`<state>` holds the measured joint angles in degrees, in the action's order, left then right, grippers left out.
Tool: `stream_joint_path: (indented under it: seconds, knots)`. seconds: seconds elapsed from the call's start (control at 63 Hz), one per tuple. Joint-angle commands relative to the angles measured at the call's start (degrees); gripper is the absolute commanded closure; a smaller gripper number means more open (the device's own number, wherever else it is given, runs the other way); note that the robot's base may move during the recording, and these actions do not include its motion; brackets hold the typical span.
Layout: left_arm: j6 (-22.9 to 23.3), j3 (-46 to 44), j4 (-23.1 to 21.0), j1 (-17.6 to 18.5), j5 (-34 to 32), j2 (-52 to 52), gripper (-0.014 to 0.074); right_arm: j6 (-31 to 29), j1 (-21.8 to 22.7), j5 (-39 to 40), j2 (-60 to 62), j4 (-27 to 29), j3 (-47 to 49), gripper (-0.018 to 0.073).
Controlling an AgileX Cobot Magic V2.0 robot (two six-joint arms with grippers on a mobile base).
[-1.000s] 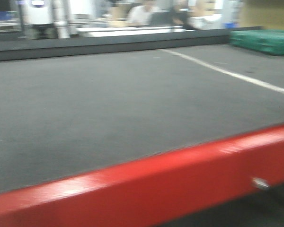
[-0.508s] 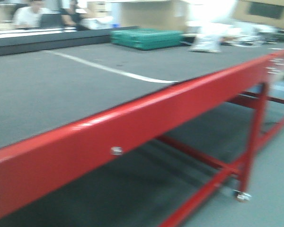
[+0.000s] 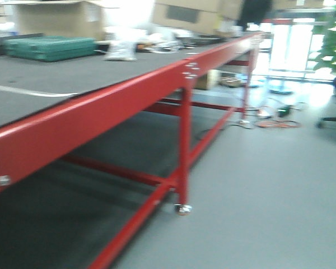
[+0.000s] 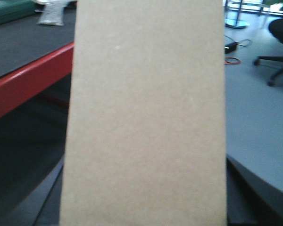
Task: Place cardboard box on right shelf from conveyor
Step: 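Drive away from the conveyor holding the box in the right gripper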
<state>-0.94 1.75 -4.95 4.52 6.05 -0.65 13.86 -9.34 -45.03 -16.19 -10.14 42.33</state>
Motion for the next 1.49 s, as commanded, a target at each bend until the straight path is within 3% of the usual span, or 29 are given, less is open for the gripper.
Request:
stream_joint_path:
  seconds: [0.0,1.476]
  knots:
    - [0.3,-0.2,-0.3,0.1,-5.3,-0.7,0.0715,-0.5,0.5,5.5,-0.7,-0.9,1.4,0.0325]
    - [0.3,-0.2,-0.3,0.1,-5.3,-0.8,0.0715,-0.5,0.5,5.2,-1.0,-0.9,1.4,0.0325]
